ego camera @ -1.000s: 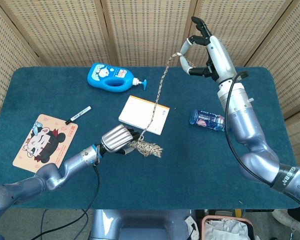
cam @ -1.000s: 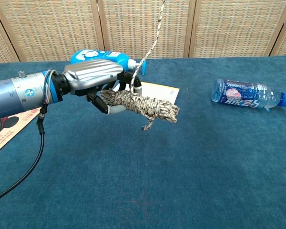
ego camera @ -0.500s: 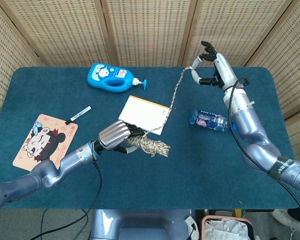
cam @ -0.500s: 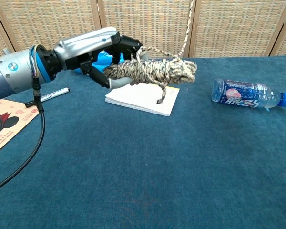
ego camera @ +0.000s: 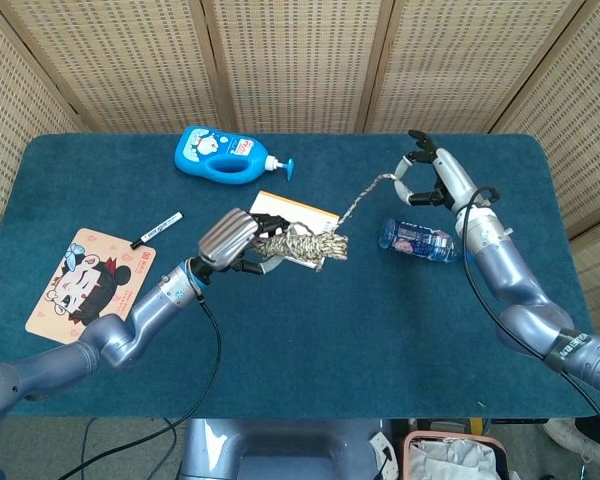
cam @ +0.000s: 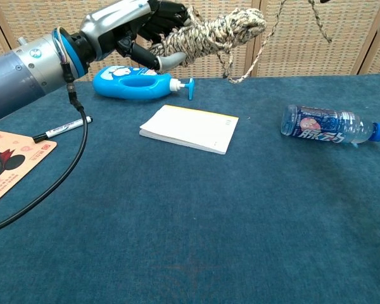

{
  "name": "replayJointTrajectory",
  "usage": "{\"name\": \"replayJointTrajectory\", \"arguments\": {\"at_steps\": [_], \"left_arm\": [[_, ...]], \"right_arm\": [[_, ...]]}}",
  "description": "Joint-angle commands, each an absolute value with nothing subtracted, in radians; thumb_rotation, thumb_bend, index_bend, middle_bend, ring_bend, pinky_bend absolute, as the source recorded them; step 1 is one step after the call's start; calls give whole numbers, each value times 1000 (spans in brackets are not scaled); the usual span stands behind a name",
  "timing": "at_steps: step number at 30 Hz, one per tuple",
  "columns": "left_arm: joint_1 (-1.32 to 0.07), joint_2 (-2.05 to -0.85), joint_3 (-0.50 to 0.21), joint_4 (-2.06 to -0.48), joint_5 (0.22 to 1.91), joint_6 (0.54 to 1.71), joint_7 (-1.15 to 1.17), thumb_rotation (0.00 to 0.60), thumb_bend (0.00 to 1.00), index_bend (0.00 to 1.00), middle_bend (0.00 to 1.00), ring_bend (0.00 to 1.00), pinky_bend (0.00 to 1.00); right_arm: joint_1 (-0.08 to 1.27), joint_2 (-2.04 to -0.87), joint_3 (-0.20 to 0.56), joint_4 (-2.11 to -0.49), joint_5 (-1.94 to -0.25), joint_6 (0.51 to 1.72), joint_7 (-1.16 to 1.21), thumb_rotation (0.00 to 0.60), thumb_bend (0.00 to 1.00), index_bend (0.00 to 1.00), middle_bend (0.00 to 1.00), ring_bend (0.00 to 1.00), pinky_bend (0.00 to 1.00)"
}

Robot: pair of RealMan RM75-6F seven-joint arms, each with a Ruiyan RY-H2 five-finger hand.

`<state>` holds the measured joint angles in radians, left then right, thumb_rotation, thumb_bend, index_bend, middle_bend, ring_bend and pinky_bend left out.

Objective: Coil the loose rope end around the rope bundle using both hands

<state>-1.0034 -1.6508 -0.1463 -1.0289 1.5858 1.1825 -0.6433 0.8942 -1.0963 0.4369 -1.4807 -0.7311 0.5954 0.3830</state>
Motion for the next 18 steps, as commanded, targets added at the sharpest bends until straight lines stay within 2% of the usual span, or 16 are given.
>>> {"name": "replayJointTrajectory", "arguments": {"at_steps": [1, 10, 18], "left_arm": [[-1018, -1662, -170, -1027, 1567, 1168, -620, 600, 839, 688, 595, 526, 684], [-1043, -1692, -247, -1025, 1486, 1133, -538, 600, 847, 691, 596, 527, 685], [-1049, -1738, -305, -995, 1407, 1127, -442, 600, 844, 695, 600, 529, 685]], "right_arm": [[865, -1103, 424, -1492, -771, 578, 406, 600, 449, 679, 18, 0, 0], [801, -1098, 376, -1542, -891, 556, 419, 600, 449, 679, 18, 0, 0], [742, -1085, 335, -1624, -1016, 619, 395, 600, 449, 679, 18, 0, 0]]}}
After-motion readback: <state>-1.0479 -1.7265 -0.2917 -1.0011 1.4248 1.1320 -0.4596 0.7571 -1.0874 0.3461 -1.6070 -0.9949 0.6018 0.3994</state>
